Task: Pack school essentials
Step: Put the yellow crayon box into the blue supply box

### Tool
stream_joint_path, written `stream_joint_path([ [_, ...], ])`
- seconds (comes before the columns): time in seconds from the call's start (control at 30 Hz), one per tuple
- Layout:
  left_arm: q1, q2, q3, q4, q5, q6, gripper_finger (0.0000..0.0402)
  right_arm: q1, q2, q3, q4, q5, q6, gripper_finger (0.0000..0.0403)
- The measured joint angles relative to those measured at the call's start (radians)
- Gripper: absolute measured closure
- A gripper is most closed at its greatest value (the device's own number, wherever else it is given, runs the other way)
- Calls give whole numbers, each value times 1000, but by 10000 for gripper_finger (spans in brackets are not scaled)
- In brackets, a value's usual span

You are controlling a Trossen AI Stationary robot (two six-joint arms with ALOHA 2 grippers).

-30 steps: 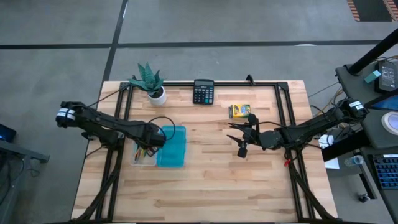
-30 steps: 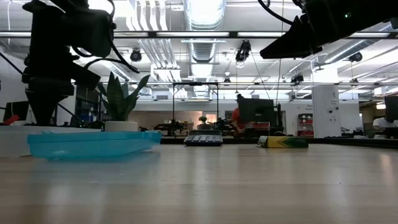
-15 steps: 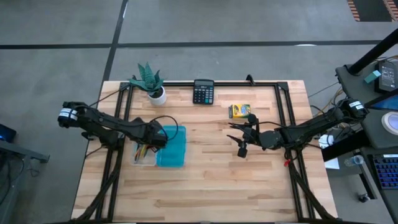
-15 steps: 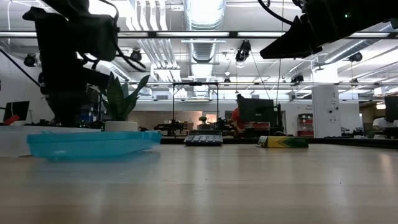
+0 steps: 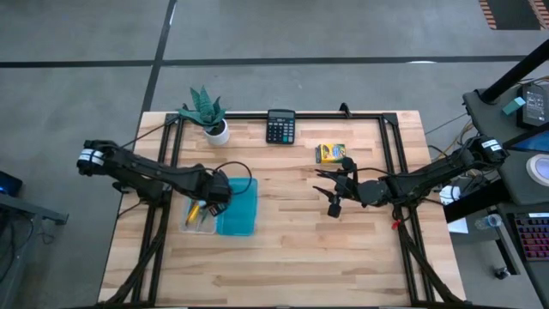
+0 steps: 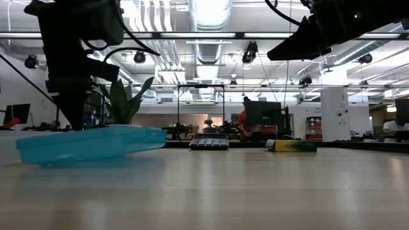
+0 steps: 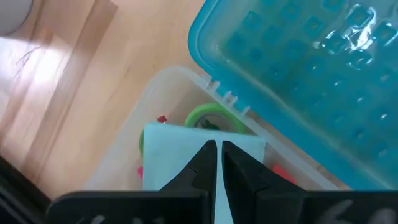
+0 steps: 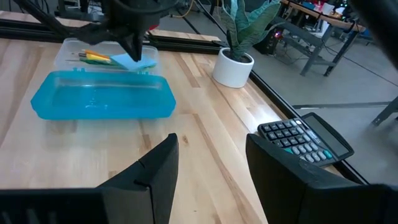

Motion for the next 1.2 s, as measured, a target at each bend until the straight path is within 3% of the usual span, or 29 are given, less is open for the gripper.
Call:
stream_joint_path([
  [0.3,-3,-104,0,-60,1,-56,394,0,0,0,-1,0,0,227],
  [0.53,-50,-157,0,69,-42,-41,394,0,0,-3,-6,-1,-4,227],
  [0.7,-139,-162,-7,368,-127,174,394,0,0,-22,3,-29,-25,227],
  [0.87,-172,-188,-9,603,-141,423,394,-2,0,-49,107,-57,-124,227],
  [1.07,-168,-265,-12,749,-147,672,394,-29,0,-52,210,-113,-173,227],
  [1.2,-167,-328,-22,762,-190,730,394,-62,0,-52,218,-131,-161,227],
])
